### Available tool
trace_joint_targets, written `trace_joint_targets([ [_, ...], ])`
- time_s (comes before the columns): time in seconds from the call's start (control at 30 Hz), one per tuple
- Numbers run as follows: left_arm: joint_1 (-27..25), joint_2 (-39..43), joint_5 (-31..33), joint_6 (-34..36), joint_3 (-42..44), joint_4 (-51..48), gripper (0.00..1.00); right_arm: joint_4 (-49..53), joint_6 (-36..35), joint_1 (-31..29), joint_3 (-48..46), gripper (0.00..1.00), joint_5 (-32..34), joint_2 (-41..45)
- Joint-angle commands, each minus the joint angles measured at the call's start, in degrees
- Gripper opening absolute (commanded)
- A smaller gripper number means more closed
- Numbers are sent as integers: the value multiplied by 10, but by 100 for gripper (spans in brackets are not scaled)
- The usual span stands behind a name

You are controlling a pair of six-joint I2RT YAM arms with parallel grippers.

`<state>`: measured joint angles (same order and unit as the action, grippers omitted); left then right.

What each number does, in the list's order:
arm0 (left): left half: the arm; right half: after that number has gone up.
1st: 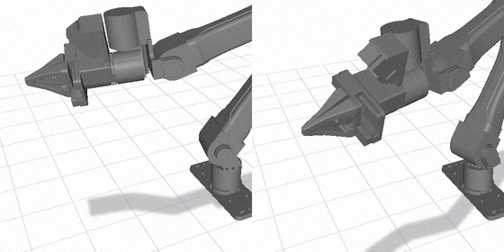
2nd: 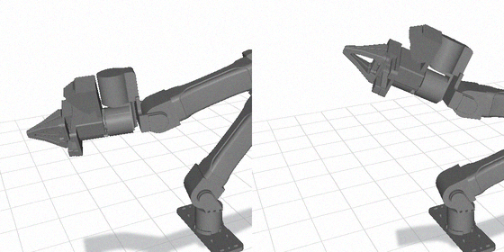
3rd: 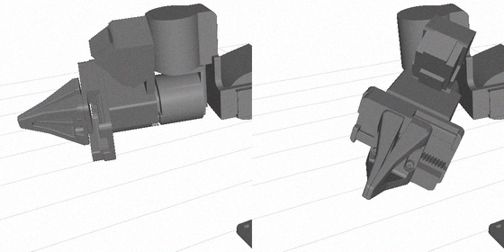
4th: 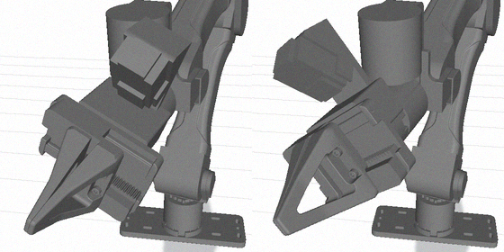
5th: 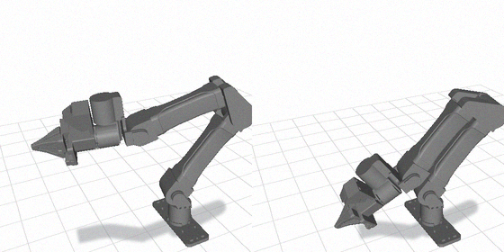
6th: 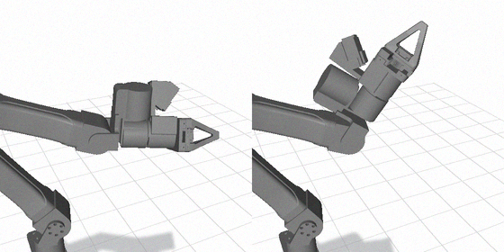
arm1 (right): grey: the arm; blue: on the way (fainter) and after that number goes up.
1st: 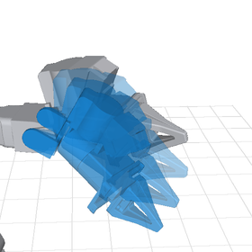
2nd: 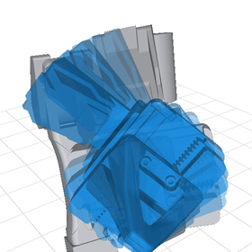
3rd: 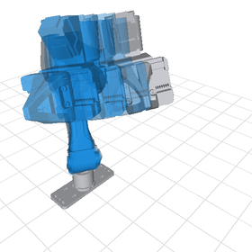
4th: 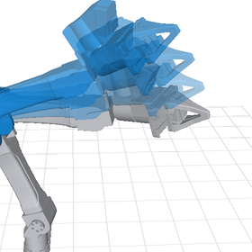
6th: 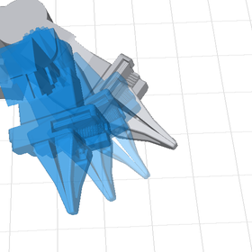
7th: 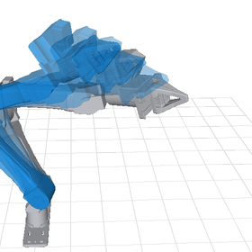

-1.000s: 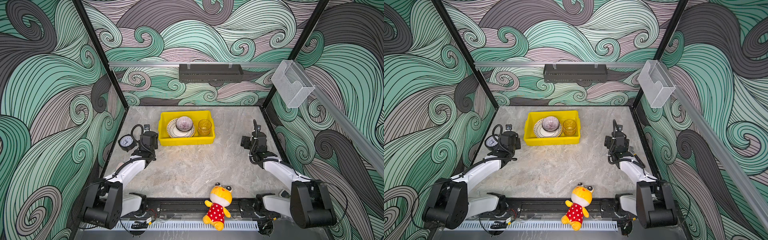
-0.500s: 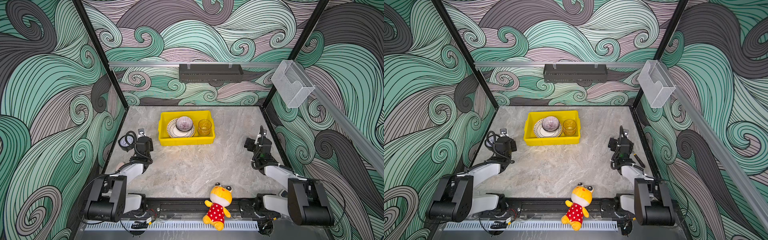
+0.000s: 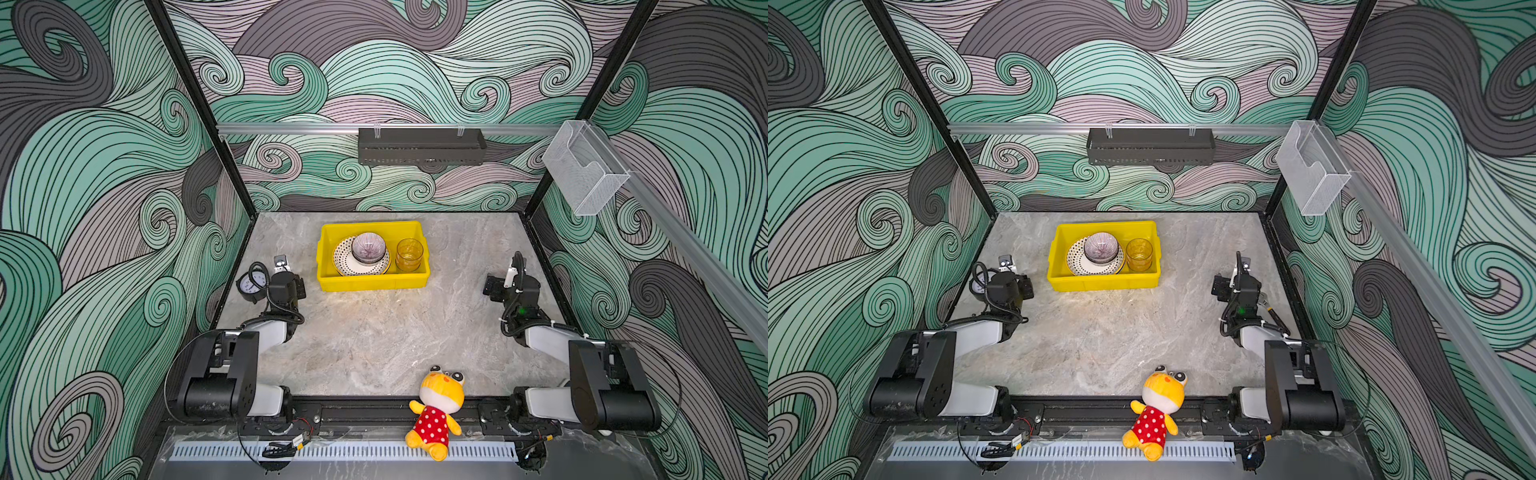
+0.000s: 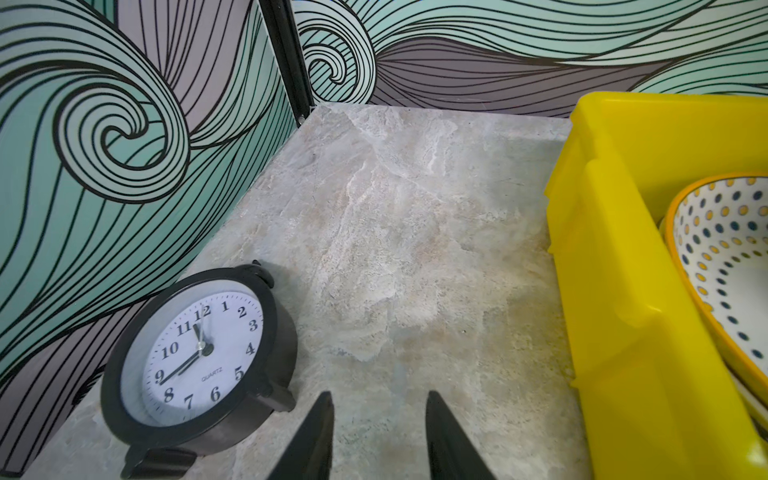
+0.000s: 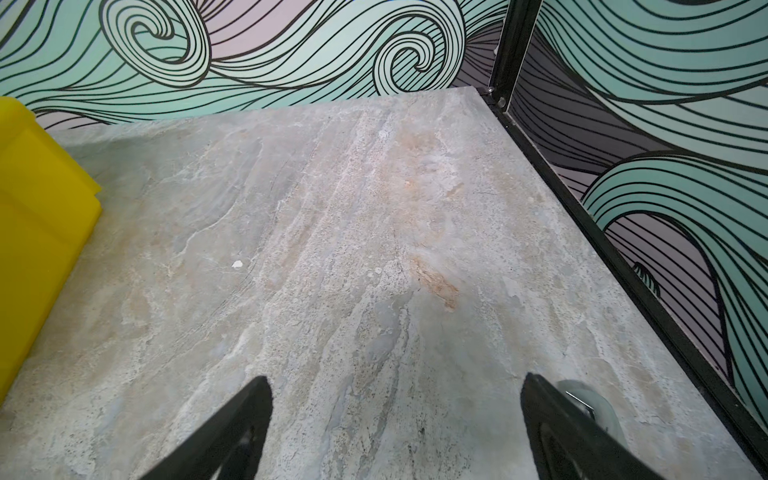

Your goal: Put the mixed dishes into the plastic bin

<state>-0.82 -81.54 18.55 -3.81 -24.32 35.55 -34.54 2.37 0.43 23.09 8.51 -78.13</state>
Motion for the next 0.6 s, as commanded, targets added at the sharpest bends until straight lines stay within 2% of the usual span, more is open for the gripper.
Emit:
trace_joint_targets([
  [0.0, 5, -27, -16, 4, -12, 31, 39, -15, -15, 4, 15, 94, -20, -3],
  [0.23, 4, -54, -32, 11, -10, 56, 39, -128, -13, 3, -31, 96, -55, -22],
  [0.4, 5, -54, -49, 20, -12, 53, 40, -134, -26, 2, -17, 98, -85, -55],
  [0.53, 6, -56, -52, 19, -15, 49, 40, -189, -32, -1, -16, 99, -95, -107],
  [0.57, 7, -56, -53, 18, -16, 46, 40, -163, -36, -1, -7, 99, -100, -103],
])
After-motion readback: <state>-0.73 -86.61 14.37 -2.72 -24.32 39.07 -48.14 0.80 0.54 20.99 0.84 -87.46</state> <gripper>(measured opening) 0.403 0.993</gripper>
